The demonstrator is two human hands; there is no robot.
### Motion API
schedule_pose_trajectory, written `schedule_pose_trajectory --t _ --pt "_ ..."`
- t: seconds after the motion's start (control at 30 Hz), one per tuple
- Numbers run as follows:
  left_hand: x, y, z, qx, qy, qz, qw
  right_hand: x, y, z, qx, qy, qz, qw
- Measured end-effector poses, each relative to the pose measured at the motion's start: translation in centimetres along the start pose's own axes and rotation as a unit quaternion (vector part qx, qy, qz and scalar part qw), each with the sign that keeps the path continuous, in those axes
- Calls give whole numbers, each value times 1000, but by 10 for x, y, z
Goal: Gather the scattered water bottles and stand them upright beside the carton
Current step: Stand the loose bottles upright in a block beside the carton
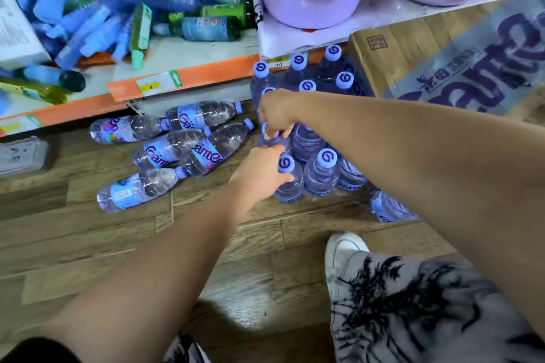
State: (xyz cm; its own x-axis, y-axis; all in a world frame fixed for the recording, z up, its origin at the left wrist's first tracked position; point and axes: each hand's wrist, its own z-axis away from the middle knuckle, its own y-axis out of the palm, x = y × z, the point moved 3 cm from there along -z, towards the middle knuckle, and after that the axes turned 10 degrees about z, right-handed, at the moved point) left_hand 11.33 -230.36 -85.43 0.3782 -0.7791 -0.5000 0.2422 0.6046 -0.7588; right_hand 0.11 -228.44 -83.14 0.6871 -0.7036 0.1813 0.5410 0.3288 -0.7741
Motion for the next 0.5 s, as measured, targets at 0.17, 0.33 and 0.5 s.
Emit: schedule_pose_trajectory --t 0.17,0.33,0.5 --pt "21 -6 -7 64 -47 -59 995 9 -28 -2 -115 10 80 990" --pt "76 -41 -23 40 -78 -100 991 30 -34 -37 -138 20 65 988" --pt "136 -84 -62 13 -111 -138 984 59 -15 -76 -23 -20 126 992"
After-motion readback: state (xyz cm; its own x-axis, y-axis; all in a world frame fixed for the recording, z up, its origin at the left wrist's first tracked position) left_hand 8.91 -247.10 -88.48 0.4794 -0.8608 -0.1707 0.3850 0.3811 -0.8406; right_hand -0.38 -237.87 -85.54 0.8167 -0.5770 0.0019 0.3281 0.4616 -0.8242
